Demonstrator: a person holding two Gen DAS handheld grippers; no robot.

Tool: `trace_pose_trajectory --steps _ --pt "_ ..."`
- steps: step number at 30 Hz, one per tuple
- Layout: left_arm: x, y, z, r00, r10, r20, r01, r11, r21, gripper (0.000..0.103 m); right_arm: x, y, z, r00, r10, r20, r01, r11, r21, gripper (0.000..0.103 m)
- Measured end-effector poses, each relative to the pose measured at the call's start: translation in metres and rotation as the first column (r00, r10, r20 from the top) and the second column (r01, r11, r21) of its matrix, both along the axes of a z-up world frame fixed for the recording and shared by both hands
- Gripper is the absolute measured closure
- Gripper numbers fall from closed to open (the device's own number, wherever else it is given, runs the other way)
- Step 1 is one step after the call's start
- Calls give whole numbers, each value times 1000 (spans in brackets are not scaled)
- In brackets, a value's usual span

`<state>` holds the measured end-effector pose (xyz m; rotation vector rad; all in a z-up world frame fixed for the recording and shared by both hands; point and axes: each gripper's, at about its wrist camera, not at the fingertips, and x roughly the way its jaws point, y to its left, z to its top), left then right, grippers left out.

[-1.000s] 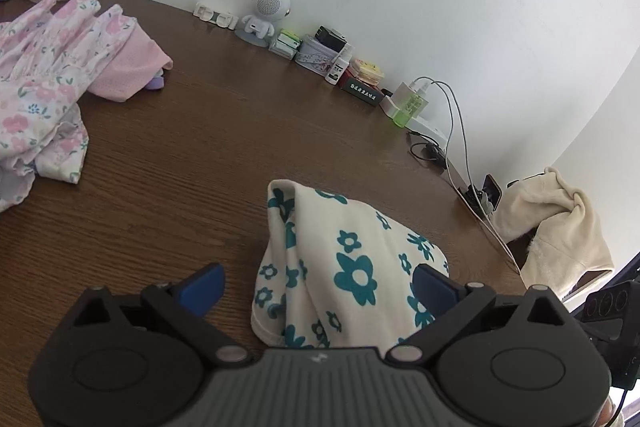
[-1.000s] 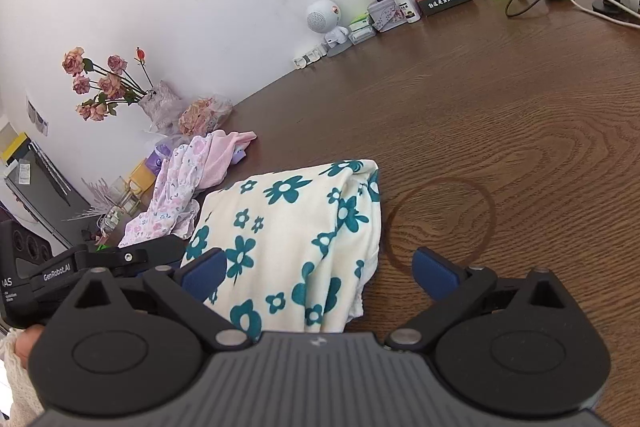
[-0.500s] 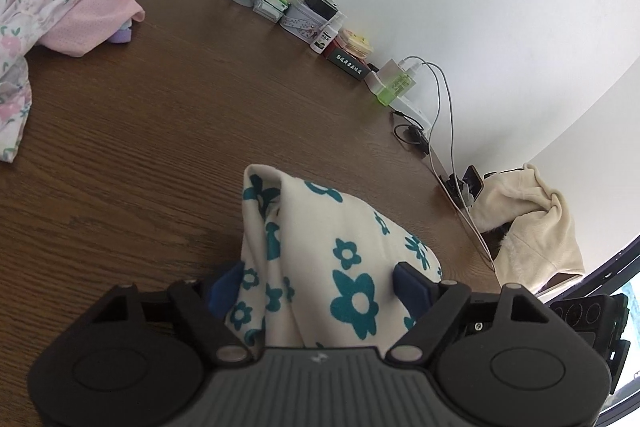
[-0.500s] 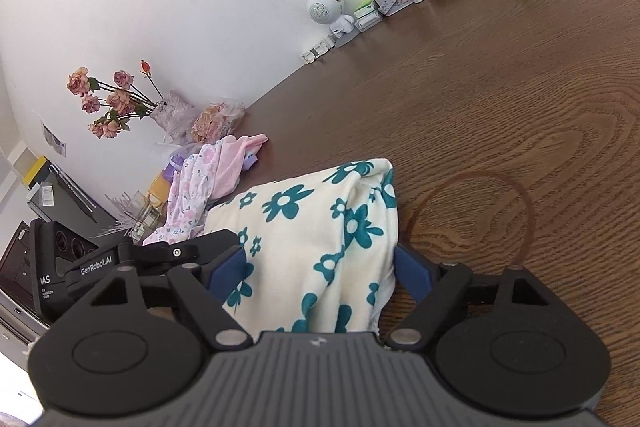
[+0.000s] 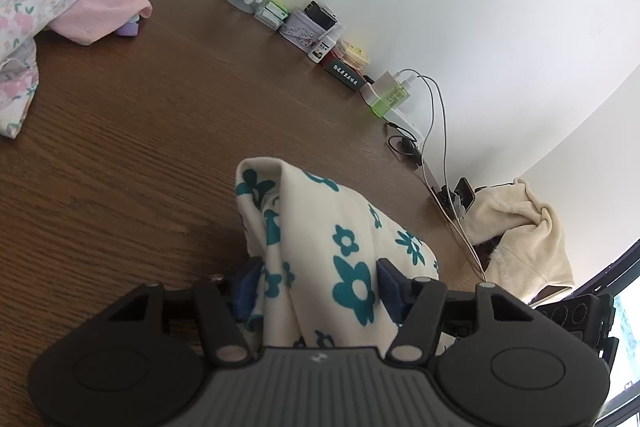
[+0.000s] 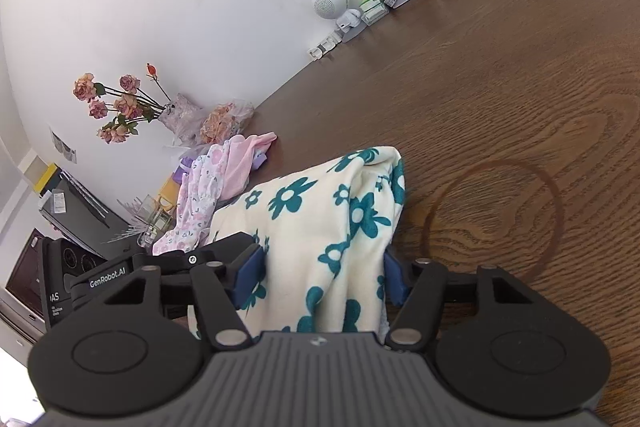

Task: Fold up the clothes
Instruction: 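Grasp the folded cream flower bundle with the right gripper, then carry the held bundle with the right gripper toward the items by the wall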

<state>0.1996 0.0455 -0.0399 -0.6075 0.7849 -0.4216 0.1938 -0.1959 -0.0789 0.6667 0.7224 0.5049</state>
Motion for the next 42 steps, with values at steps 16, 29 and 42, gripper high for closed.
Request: trace_pose_trajectory --steps 16,29,42 --pt "-3 4 9 999 17 35 -13 994 -107 62 -1 -1 11 1000 17 23 -18 999 47 71" --pt "-8 -18 102 973 -10 232 10 1000 0 62 -6 -12 89 987 21 161 -26 999 28 71" --pt "102 -50 180 924 -4 384 -21 998 63 62 88 -37 186 946 -32 324 38 999 -14 71"
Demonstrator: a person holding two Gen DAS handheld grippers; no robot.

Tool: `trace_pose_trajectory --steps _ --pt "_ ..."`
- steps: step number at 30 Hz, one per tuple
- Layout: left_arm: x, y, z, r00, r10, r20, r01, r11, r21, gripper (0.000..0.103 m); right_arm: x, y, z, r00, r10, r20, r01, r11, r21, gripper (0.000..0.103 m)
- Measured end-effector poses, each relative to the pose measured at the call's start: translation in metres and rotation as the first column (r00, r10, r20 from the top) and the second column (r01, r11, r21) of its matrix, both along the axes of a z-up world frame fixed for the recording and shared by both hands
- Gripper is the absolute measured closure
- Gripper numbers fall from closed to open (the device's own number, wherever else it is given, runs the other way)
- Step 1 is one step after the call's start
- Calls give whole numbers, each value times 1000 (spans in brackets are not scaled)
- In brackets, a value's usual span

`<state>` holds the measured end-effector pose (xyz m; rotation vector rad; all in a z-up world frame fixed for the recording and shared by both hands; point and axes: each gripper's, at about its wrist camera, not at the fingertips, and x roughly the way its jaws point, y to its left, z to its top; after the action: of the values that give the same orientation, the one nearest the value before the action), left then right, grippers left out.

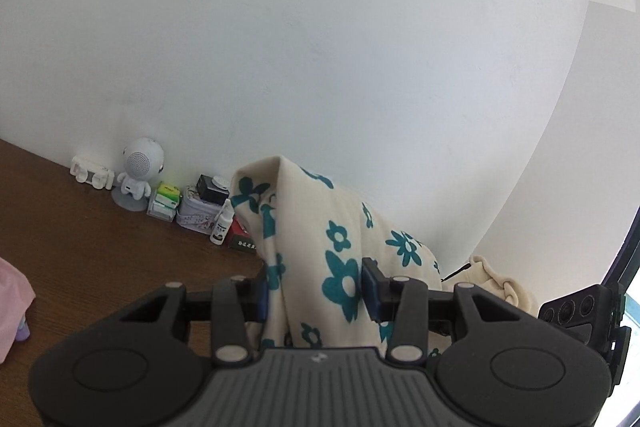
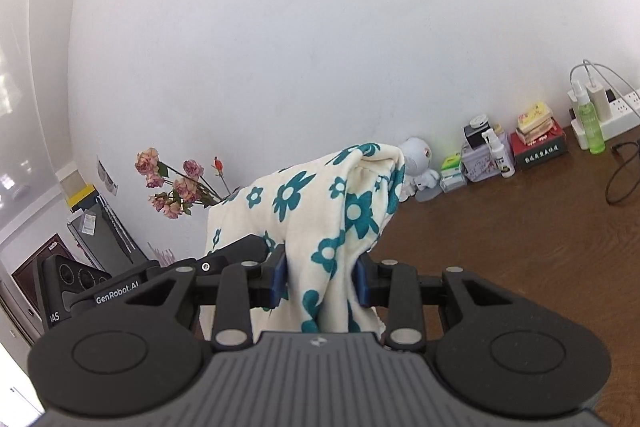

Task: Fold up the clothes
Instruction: 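Carry the held bundle with the right gripper toward the items by the wall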

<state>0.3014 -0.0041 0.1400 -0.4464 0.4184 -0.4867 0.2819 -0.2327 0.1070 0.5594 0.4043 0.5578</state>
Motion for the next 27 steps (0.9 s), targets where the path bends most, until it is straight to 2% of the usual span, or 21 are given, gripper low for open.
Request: trace_pose_trajectory --steps 3,7,14,18,21,27 --pt "51 -4 -10 1000 8 -25 -8 1000 -13 62 42 -8 4 1000 -25 -5 25 1000 -12 71" --pt "123 -1 -41 995 4 -103 -10 998 -54 62 103 -23 -10 998 -50 -43 49 998 -25 70" --pt "229 6 -116 974 12 -225 -30 997 -74 62 205 -51 -73 986 -86 -145 83 996 -26 70" --pt "270 7 -149 959 29 -283 -51 996 -70 62 250 -64 -113 975 -93 -204 93 996 -11 70" --pt "292 8 -169 947 34 -320 -68 993 -94 62 274 -69 -132 967 -108 -230 107 994 -18 70" --pt "308 7 -186 939 49 -340 -78 994 -72 62 303 -72 -159 955 -122 -270 126 992 -4 70"
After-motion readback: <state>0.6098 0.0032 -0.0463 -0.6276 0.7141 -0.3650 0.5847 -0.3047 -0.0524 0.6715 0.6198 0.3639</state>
